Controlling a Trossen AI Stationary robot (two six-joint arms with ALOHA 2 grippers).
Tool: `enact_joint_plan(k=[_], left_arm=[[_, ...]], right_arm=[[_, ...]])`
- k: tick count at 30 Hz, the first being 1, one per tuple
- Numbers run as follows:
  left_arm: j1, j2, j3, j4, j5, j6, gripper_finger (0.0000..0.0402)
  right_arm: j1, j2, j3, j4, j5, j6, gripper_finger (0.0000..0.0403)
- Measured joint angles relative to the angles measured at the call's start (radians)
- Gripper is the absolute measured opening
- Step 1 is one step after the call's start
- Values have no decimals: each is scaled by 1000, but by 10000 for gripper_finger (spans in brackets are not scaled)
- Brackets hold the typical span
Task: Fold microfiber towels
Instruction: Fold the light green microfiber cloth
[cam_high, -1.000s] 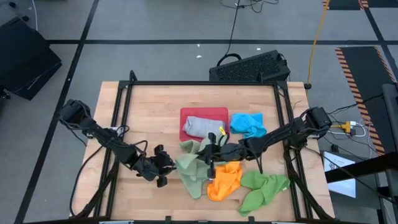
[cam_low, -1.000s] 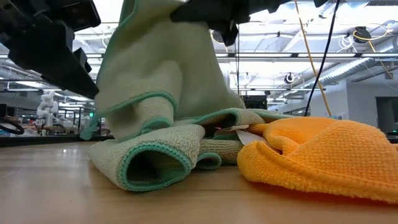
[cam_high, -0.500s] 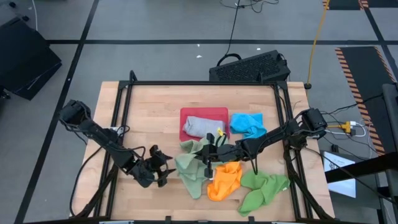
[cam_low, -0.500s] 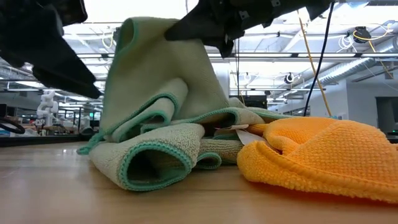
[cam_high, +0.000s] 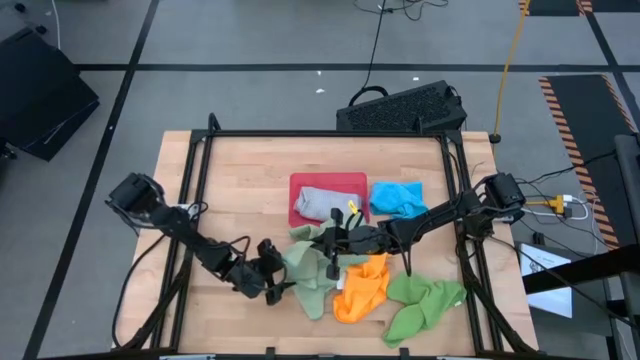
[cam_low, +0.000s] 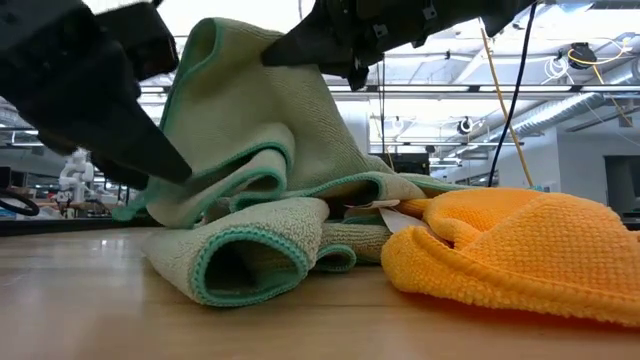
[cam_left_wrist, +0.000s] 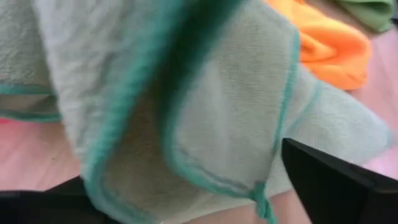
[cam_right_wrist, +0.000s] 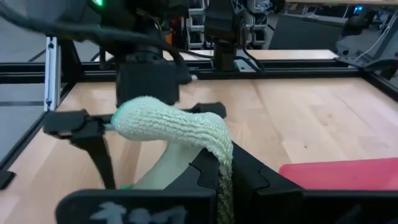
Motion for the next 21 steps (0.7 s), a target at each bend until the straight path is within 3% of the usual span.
enact_joint_plan(k=[5,10,14,21], left_arm=[[-3,-3,0,-2,-34,-36,199],[-33,-72,0,5,42,-76,29],[-79,-170,0,27,63,-85,18],[-174,-350,0,-56,-15,-57,7]], right_arm=[[-2,0,0,8,-2,-26,4],[-1,-10,0,-5,-33,-35,4],[19,-10,0,18,-58,-43,27],[69,-34,0,-97,-56,-31,135]])
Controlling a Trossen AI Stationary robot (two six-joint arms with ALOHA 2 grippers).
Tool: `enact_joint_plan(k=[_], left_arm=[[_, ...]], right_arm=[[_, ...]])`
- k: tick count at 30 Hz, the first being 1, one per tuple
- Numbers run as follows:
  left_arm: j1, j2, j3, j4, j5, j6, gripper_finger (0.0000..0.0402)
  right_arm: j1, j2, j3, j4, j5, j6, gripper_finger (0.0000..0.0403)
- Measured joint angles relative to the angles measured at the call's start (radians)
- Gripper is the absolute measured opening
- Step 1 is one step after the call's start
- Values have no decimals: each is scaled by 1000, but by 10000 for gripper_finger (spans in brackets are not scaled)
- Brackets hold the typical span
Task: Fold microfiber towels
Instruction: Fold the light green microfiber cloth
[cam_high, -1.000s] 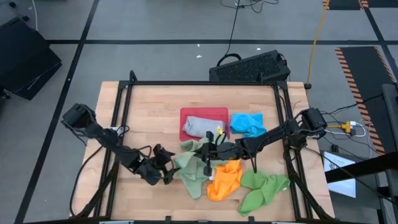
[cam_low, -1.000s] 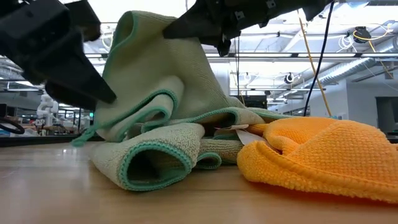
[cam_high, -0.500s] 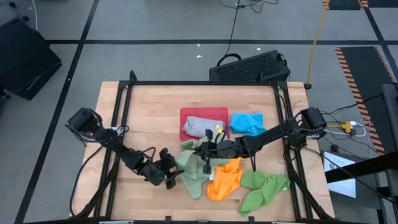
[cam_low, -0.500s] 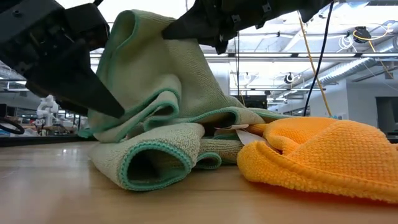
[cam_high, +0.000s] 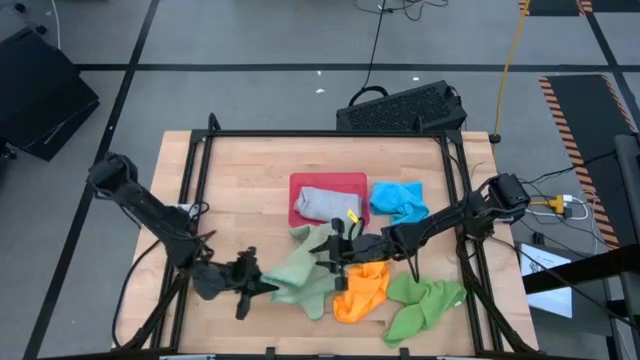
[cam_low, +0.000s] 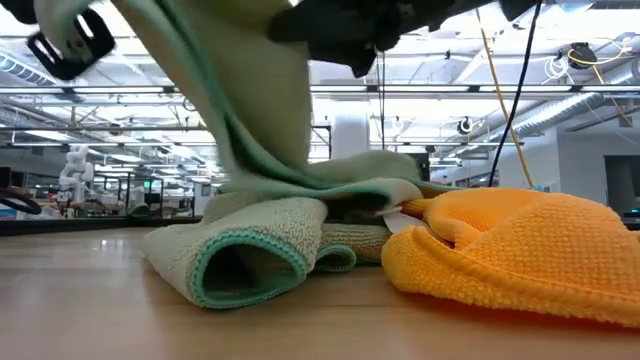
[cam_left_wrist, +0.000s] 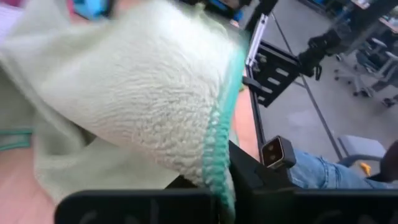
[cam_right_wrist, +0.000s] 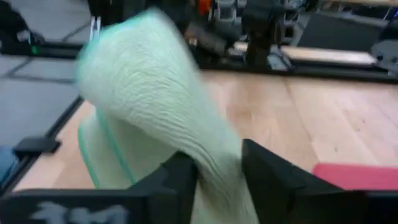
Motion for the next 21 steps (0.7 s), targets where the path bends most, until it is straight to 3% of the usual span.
enact_joint_plan(k=[6,9,13,15,19,21], left_arm=[[-20,-39,0,-51,-91,-16,6],[1,-8,2,-63,-121,-27,6],[45,63,0,-160,-116,-163,8],[71,103,0,-157,-83,-202,6],[94,140,1,-109,-69,-198,5],[104,143,0,-118,-77,-193,8]], right_arm=[[70,15,0,21,96,32,185],[97,35,0,64,215,124,183],[98,35,0,45,336,192,170],[95,36,0,64,281,141,165],[103,41,1,153,66,37,158],[114,54,1,143,48,8,154]])
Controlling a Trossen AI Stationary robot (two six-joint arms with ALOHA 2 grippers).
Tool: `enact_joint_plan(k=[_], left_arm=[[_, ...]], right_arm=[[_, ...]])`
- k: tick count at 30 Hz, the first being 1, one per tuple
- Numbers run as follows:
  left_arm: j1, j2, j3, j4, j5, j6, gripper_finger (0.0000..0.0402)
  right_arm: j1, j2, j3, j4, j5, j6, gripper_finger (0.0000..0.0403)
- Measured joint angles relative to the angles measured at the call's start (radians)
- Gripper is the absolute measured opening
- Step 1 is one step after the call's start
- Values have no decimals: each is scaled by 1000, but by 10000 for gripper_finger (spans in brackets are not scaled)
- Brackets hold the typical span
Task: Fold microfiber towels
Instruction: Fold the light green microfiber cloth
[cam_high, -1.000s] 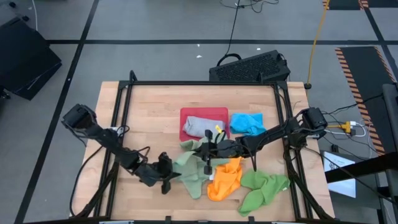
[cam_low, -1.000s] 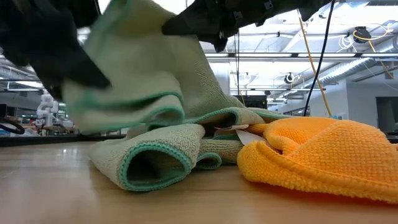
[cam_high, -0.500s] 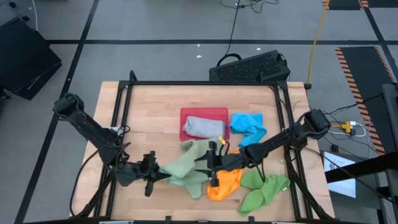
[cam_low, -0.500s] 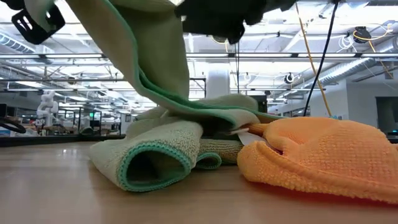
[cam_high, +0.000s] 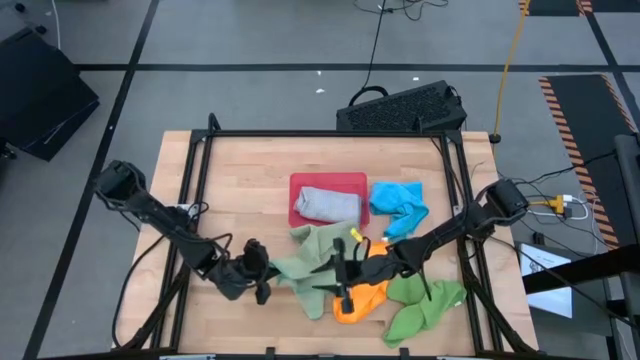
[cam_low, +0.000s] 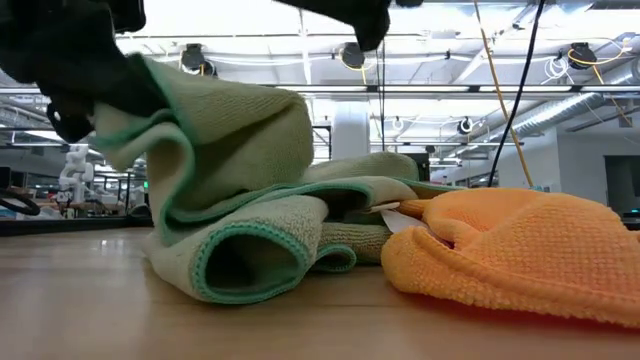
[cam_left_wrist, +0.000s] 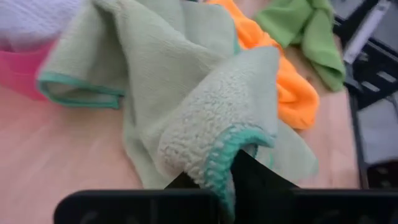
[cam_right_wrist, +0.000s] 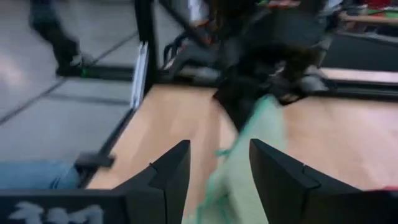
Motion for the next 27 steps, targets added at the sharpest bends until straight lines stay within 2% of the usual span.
enact_joint_plan(k=[6,7,11,14,18,21,24,27], left_arm=[[55,0,0,78,-26,65,4],[61,-1,0,93,-26,81,5],[77,-1,0,107,-7,102,11],[77,-1,0,100,-7,100,6],[76,-1,0,102,-4,101,7],[76,-1,0,110,-2,112,13],[67,-1,0,102,7,112,8],[46,-1,0,88,42,111,5]], right_arm=[[-3,122,20,107,13,-48,146],[-3,145,33,112,59,-63,146],[8,211,76,99,390,-176,157],[12,214,77,91,474,-260,181],[-1,210,74,69,468,-281,223],[-37,210,74,44,381,-270,232],[-68,210,74,45,273,-257,197],[-88,187,73,15,187,-255,123]])
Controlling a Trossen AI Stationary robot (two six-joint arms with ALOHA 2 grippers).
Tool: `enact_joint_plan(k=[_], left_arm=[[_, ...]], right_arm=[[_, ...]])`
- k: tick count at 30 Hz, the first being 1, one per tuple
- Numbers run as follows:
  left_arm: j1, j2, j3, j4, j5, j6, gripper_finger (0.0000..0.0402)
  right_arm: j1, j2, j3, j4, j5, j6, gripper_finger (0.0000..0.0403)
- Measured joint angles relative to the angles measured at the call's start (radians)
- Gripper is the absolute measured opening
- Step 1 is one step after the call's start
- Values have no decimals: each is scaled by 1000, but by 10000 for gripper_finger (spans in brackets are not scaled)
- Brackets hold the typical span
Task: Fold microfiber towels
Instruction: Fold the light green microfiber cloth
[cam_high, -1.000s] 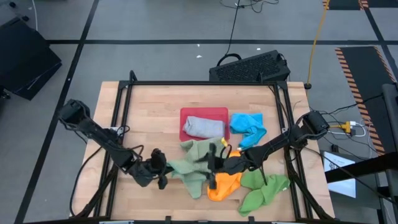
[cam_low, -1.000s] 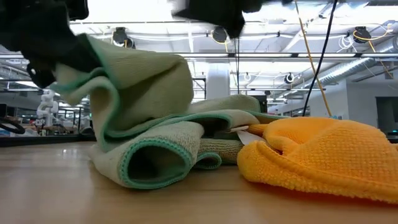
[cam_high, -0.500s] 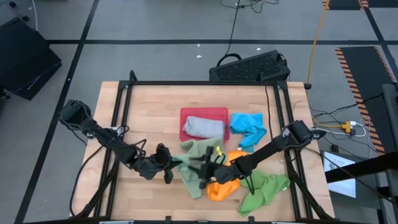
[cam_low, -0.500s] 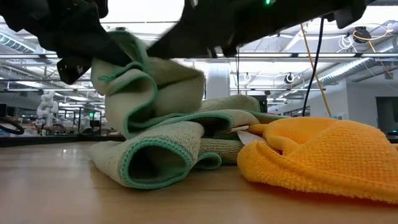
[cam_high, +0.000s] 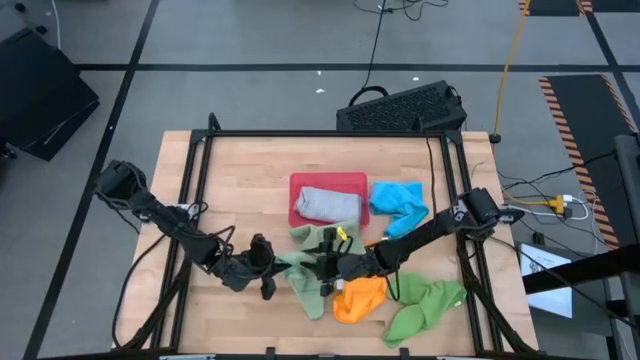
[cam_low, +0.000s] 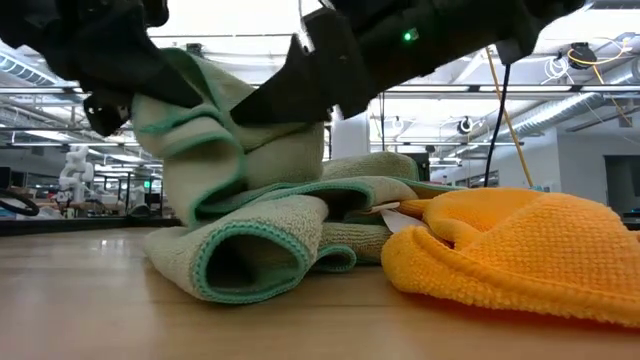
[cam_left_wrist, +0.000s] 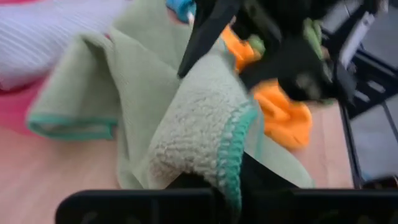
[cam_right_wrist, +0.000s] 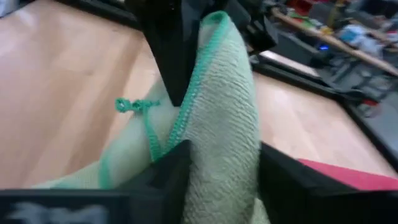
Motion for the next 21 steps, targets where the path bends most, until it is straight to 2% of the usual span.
enact_joint_plan(k=[2,4,7,10,14,18,21], left_arm=[[-19,0,0,-10,16,-10,8],[-41,0,0,-19,23,-26,12],[-74,0,0,-24,46,-35,9],[-107,0,0,-2,60,-25,5],[-135,0,0,64,48,17,11],[-146,14,0,94,-1,35,6],[-150,52,0,82,-5,9,6]], right_arm=[[-18,-32,0,-26,-115,11,65],[-48,-68,0,-50,-311,46,19],[-99,-107,0,-52,-588,140,19],[-157,-126,0,-41,-737,227,33],[-250,-123,0,-40,-755,314,35],[-308,-124,0,-37,-604,319,52],[-331,-124,0,-44,-493,294,89]])
